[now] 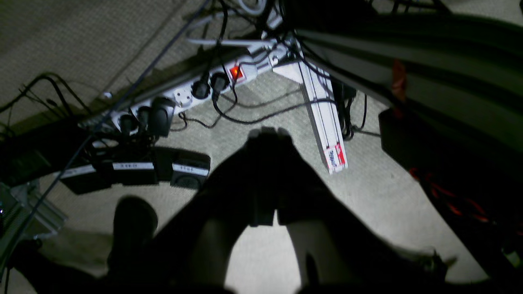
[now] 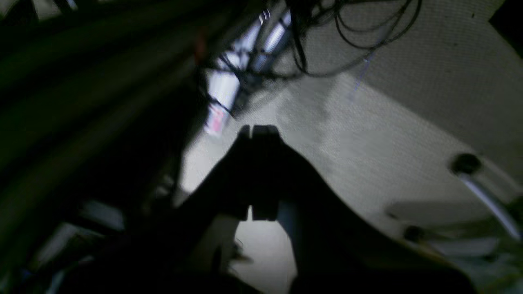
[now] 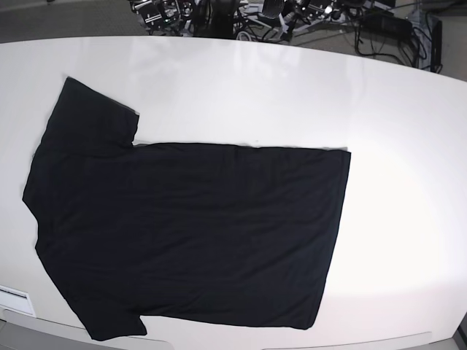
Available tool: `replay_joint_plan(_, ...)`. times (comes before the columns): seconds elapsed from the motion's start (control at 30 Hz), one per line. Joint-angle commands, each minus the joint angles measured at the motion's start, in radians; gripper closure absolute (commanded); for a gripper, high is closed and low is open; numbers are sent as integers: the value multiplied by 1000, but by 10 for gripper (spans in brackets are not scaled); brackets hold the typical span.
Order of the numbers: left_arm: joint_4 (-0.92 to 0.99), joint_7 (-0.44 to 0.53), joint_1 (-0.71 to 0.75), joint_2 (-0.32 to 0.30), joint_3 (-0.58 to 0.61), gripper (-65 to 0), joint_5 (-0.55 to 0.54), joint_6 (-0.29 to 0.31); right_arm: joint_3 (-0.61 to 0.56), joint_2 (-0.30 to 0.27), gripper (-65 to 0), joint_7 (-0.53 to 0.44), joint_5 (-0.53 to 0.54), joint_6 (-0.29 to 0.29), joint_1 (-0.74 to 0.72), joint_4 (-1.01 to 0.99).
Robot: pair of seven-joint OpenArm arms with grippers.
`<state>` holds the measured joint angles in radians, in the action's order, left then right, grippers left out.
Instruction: Fold the T-shirt properly
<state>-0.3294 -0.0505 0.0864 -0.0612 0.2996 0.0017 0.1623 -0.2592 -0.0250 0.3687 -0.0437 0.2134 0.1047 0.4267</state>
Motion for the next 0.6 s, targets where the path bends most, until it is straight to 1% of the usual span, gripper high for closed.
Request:
replay_joint_plan(0.0,-16,-25,0,-6,-1,0,2,13,3,-3,0,11,-14,4,4,6)
replay_joint_plan(0.07,-29,-70,2,-18,0,0,2,50,3,-8,0,14,-43,3,19,6)
replay_joint_plan(0.13,-36,-91,12,-34,8,0,3,87,3,-13,0,13,-42,5,45,9)
replay_joint_plan(0.23,-67,-93,50,-74,42,0,2,97,3,-18,0,14,-42,6,109,40)
replay_joint_plan(0.33,-145,-121,117,-125,100,0,-18,101,3,-32,0,36,-40,35,198,119)
replay_joint_plan(0.43,-285,-169,209,-196,163,0,-68,100,3,-50,0,73,-40,50,306,243)
replay_joint_plan(0.57,-576,-221,374,-335,209,0,-127,100,3,-88,0,120,-37,49,484,497)
